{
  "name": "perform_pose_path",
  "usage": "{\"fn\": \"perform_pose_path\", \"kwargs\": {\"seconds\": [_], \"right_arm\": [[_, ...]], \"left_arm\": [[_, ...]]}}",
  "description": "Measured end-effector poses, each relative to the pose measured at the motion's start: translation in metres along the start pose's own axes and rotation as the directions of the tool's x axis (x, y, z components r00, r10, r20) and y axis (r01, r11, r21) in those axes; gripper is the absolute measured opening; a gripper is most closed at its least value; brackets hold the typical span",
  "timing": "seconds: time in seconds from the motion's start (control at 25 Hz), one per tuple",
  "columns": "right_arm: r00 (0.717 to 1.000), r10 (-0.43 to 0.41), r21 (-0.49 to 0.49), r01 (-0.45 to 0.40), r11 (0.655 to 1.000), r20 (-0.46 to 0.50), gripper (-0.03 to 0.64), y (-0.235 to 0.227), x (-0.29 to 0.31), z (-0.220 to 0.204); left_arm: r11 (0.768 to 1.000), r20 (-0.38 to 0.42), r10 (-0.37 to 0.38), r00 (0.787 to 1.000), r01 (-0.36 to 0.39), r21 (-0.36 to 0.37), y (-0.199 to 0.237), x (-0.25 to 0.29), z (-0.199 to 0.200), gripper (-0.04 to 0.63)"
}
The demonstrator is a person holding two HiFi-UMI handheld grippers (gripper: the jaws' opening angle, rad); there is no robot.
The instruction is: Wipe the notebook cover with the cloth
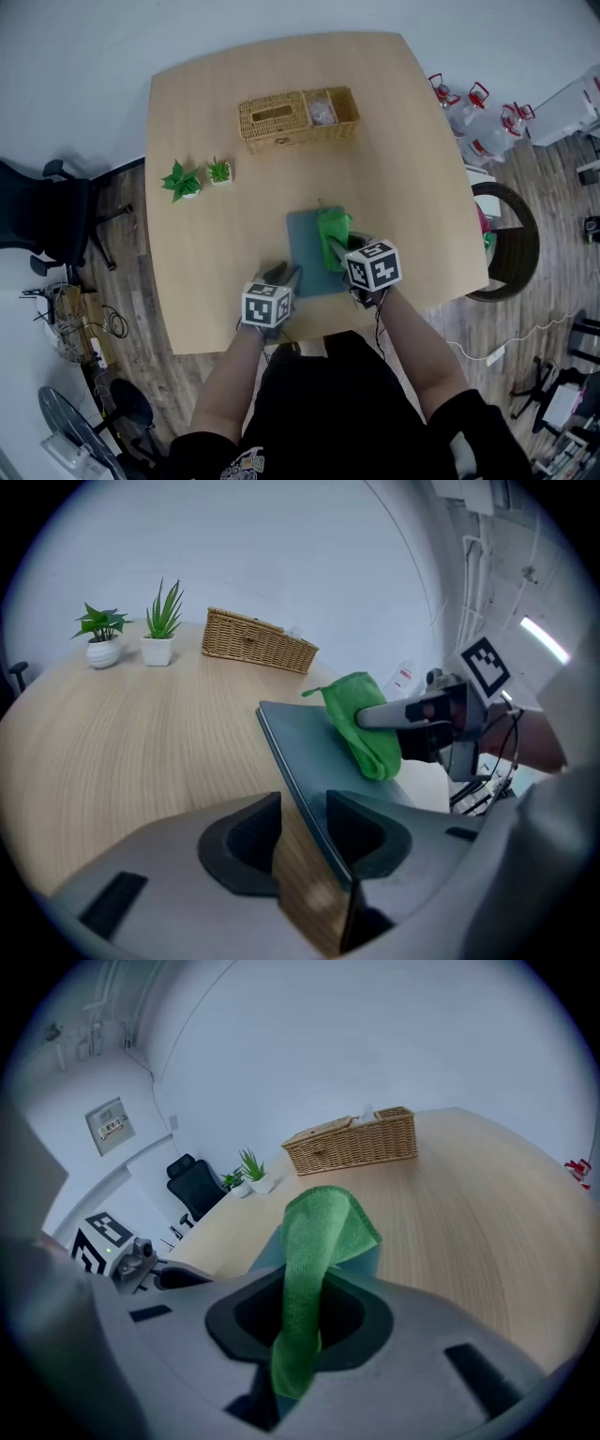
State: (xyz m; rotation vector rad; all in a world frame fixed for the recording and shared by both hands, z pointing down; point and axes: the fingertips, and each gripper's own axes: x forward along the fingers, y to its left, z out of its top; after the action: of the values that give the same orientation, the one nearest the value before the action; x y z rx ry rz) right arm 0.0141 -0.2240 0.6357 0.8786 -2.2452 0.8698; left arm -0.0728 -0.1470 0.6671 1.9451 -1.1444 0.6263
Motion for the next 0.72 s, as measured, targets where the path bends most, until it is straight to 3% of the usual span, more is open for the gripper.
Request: {"fn": "perform_pose_path", "kwargs": {"seconds": [0.4,0.72], "right_arm": [[0.993,0.102,-0.113,-0.109,0.988,-0.067,0.064,0.049,0.06,0.028],[0.985,0.116,-0.145,-0.134,0.98,-0.126,0.064,0.051,0.085,0.029]], "left_arm": [[1.0,0.002,-0.006,1.0,0.006,-0.004,0.001,0.0,0.001,0.146],[1.0,0.0,-0.006,1.0,0.006,-0.008,0.002,0.002,-0.001,0.146]]}}
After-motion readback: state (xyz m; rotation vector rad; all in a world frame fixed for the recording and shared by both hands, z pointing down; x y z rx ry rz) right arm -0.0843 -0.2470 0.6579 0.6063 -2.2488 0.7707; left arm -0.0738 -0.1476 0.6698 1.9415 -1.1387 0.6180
